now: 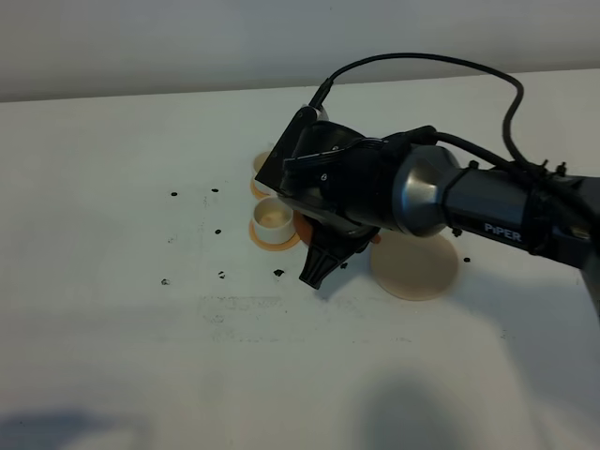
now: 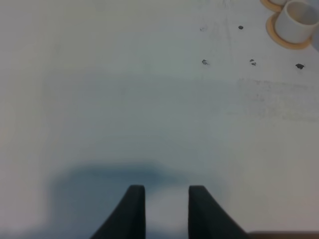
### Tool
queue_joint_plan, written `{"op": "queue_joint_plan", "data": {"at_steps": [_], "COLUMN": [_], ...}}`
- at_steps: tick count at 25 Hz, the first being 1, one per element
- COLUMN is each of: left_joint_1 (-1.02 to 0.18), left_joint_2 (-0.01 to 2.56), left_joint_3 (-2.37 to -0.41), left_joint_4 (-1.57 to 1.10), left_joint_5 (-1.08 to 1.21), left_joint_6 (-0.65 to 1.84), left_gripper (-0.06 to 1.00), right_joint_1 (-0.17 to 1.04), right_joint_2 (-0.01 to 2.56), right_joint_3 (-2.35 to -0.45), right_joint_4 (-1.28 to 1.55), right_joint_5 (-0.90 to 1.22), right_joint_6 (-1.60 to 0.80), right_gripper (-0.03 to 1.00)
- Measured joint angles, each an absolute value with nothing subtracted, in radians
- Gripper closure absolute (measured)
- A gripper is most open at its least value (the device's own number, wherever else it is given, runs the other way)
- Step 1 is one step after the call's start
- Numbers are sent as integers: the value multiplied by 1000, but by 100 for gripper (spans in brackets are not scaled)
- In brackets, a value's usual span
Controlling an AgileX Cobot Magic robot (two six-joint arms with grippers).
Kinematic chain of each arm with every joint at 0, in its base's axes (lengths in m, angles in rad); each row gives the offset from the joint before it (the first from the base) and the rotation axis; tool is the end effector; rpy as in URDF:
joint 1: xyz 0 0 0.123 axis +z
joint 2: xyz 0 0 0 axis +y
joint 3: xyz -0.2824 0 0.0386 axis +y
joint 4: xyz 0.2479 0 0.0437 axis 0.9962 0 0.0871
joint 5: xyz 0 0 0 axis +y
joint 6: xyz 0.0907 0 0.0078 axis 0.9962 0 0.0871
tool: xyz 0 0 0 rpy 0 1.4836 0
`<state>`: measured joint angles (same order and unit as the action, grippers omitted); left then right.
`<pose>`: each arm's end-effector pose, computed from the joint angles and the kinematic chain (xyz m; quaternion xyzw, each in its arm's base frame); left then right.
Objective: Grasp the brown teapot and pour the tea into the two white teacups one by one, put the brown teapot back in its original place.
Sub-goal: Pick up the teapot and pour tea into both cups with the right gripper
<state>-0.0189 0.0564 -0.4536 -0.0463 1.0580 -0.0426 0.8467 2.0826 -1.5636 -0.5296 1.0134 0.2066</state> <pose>0.0082 -0.0038 0.2642 -0.0107 0.8780 -0.0378 0.4771 0.3105 0.2922 0.1846 -0.4210 0.8752 -0.1687 0.1681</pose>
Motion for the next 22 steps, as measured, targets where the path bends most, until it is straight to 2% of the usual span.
{"op": "queue_joint_plan", "data": {"at_steps": [22], "left_joint_1": [-19], "left_joint_2": [56], "left_joint_3": [-454], "left_joint_4": [-46], "left_joint_5": [1058], "left_joint_6": [-43], "left_gripper": [74], "right_joint_1": [887], "right_joint_2": [2108], "right_joint_3": [-1567], "right_joint_4": [-709], "right_joint_5": [1014], "right_joint_6": [174], "right_gripper": [87]}}
